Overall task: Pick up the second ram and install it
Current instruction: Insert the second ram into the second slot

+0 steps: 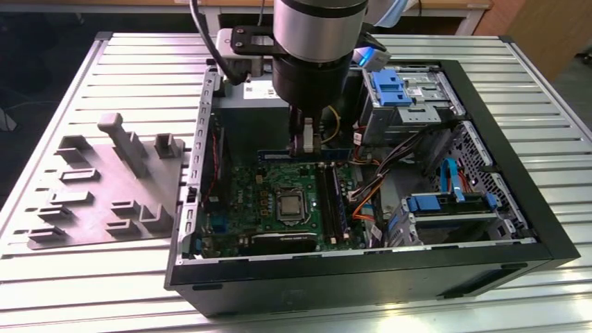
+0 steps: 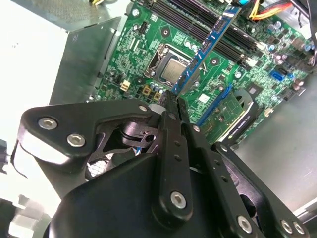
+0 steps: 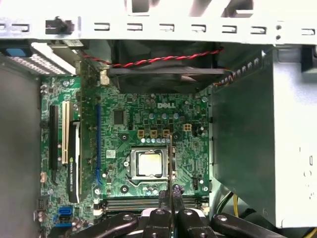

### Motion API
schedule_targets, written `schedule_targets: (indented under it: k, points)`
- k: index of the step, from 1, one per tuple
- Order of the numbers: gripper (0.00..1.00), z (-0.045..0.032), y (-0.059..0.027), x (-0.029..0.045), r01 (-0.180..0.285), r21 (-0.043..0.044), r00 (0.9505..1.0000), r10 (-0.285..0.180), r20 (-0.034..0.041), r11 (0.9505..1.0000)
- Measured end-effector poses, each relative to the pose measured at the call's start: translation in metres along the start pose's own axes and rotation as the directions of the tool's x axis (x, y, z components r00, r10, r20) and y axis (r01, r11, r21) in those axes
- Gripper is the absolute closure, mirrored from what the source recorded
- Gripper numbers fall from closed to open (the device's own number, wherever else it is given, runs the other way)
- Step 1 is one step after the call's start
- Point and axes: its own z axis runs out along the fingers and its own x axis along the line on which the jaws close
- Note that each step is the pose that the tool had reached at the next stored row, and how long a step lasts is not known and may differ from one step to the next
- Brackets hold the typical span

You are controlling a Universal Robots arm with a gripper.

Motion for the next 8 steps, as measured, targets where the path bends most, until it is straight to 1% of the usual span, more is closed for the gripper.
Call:
schedule_targets:
  k: [2, 4, 6, 8]
  points:
    - [0.87, 0.0004, 0.0000, 0.0000, -0.036, 0.0020, 0.9994, 0.036, 0.0013, 0.9994]
    - [0.87, 0.0008, 0.0000, 0.0001, -0.072, 0.0039, 0.9974, 0.072, 0.0027, 0.9974]
    - [0.87, 0.0013, 0.0000, 0.0001, -0.110, 0.0060, 0.9940, 0.110, 0.0043, 0.9939]
    - [0.87, 0.0017, 0.0000, 0.0001, -0.145, 0.0078, 0.9894, 0.145, 0.0059, 0.9894]
